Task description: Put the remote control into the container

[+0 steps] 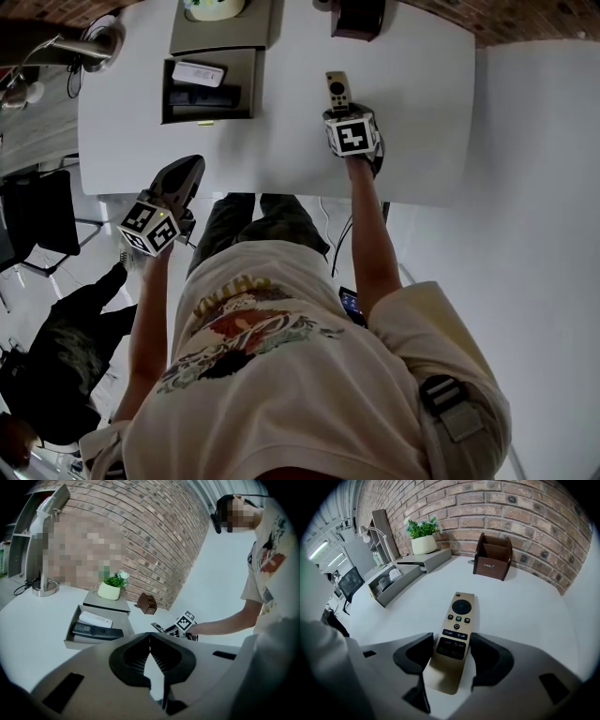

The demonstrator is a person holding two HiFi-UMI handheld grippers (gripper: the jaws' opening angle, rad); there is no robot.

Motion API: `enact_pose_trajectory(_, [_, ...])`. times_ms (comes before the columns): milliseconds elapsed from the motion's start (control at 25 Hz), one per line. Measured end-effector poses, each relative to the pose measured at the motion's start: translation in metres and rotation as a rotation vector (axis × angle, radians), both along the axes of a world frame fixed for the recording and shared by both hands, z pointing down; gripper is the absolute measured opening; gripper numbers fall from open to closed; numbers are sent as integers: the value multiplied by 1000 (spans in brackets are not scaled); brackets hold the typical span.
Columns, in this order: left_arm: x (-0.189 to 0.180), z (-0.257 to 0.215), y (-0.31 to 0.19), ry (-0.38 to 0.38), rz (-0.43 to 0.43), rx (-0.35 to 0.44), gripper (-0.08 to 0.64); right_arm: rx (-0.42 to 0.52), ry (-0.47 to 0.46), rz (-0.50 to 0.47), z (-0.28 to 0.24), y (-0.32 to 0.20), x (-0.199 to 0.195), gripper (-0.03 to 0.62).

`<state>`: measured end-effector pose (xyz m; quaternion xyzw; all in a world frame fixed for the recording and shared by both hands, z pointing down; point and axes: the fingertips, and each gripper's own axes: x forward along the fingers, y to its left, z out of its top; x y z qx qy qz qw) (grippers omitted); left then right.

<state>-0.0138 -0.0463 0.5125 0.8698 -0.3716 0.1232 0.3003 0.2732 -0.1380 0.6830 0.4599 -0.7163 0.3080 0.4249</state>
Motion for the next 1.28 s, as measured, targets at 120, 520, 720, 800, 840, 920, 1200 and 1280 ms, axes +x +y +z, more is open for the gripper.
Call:
enact_pose_trajectory(120, [-3, -5, 1, -5, -3, 7, 5, -5, 6, 24, 0, -1, 2, 232])
enact_pose_trajectory(520, [-19, -14, 9, -16, -19, 33, 5, 11, -37, 78, -7, -3, 9, 216])
enact_pose_trajectory(720, [-20, -13, 8, -6, -19, 39, 6, 37, -46, 60, -20, -1, 6, 216])
enact_pose_trajectory(800, [-20, -15, 7, 1, -13, 44, 5, 42, -50, 54, -26, 1, 3, 216])
enact_pose_trajectory(840, [-20, -16, 5, 5, -9, 48, 5, 45, -54, 51, -30, 2, 1, 216])
enact_pose_trajectory(920, [-21, -19, 1, 14, -2, 58, 5, 48, -59, 45, -35, 3, -3, 216])
enact_pose_trajectory(1200, [-26, -27, -18, 41, 30, 104, 5, 78, -58, 34, -56, 2, -18, 216])
enact_pose_trajectory(1280, [-28, -29, -22, 50, 38, 118, 5, 87, -54, 25, -62, 1, -24, 216])
